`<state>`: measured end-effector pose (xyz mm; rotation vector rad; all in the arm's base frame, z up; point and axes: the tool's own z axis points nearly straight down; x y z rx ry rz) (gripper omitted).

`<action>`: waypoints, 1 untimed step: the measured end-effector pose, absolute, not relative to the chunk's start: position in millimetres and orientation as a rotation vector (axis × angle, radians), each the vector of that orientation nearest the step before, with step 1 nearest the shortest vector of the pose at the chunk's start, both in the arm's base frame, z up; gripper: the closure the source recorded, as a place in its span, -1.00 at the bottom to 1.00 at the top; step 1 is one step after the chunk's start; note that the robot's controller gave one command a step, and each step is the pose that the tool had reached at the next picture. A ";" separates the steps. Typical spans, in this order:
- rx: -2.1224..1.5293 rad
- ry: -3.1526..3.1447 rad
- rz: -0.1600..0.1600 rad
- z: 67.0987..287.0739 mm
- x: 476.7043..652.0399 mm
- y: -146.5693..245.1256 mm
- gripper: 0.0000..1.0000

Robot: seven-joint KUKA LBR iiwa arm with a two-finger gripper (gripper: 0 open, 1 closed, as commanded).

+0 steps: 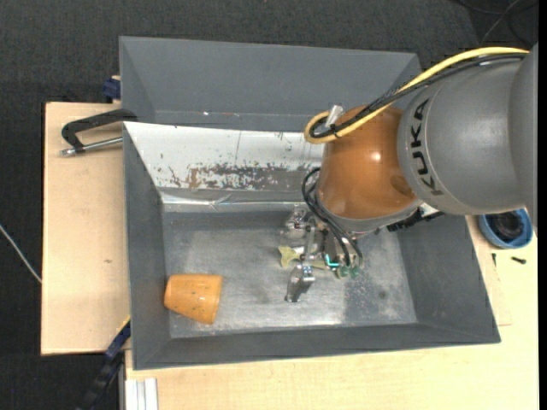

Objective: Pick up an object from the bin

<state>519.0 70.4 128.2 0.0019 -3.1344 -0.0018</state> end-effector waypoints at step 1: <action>-0.212 -3.137 -0.005 71.4 553.3 24.4 -1.00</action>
Offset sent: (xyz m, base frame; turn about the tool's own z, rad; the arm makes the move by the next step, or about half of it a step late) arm 0.0323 -0.0465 -0.0582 0.1339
